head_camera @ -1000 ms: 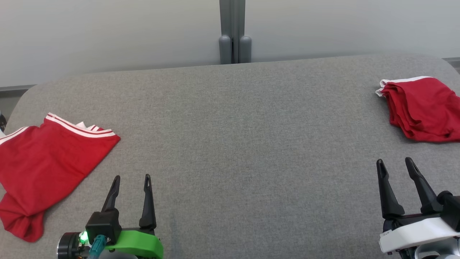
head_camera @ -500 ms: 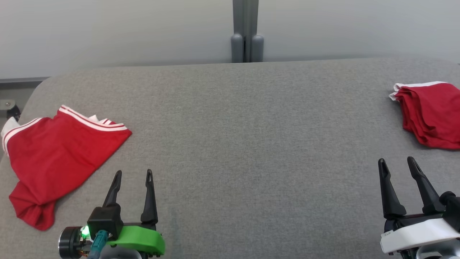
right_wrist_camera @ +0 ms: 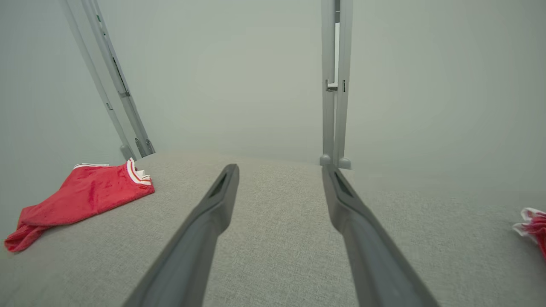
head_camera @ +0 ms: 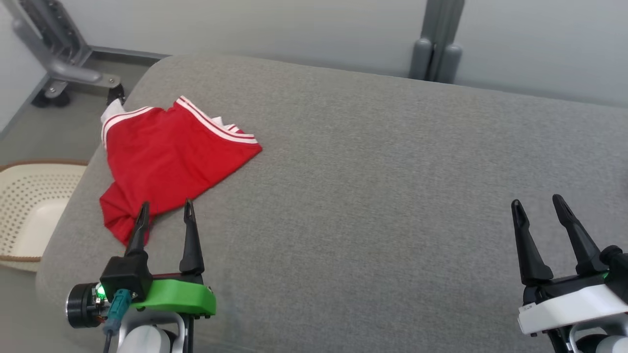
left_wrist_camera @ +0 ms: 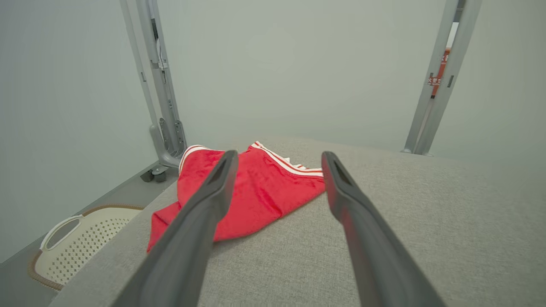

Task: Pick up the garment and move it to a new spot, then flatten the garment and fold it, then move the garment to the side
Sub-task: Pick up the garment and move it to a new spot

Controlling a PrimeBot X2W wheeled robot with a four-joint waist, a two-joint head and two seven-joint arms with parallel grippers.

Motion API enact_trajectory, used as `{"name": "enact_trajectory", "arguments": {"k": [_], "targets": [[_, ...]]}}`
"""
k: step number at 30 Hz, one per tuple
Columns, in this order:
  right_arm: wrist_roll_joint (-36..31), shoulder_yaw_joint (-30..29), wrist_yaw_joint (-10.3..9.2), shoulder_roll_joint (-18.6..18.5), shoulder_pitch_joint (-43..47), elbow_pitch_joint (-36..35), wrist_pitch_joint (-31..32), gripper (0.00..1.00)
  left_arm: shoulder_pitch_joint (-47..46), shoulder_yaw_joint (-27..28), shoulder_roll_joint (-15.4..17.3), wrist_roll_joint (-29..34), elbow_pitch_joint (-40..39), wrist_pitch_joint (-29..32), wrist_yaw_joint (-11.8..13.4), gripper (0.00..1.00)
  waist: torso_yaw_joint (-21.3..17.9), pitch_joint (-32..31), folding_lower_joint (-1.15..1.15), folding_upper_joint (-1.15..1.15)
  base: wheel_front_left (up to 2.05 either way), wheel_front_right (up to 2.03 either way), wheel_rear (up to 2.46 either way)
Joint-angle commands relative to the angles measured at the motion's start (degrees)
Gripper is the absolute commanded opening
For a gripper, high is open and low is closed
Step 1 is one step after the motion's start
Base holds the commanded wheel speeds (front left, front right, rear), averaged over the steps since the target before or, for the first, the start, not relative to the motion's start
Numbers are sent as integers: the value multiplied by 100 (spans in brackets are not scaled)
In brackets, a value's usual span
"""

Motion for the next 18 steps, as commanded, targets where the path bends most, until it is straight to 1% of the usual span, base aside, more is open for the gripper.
{"name": "enact_trajectory", "arguments": {"k": [1,6,10,15,18], "targets": [[-14,-8,-2,-39,-74,-61,21,100,-80,54,-30,64,6,-15,-38,100,664,156,0,0,0,0,0],[-33,6,-2,-86,-141,-164,101,100,-136,251,-91,133,40,-10,-102,100,957,254,0,0,0,0,0],[-22,-22,-2,-133,-202,-255,172,100,-229,367,-153,164,84,-10,-195,100,1065,430,0,0,0,0,0],[-31,-38,-2,-311,-400,-482,321,100,-590,495,-294,77,365,-9,-354,100,1009,926,0,0,0,0,0],[-16,-58,-2,-472,-574,-683,461,100,-1030,520,-371,-40,851,-9,-504,100,892,1395,0,0,0,0,0]]}}
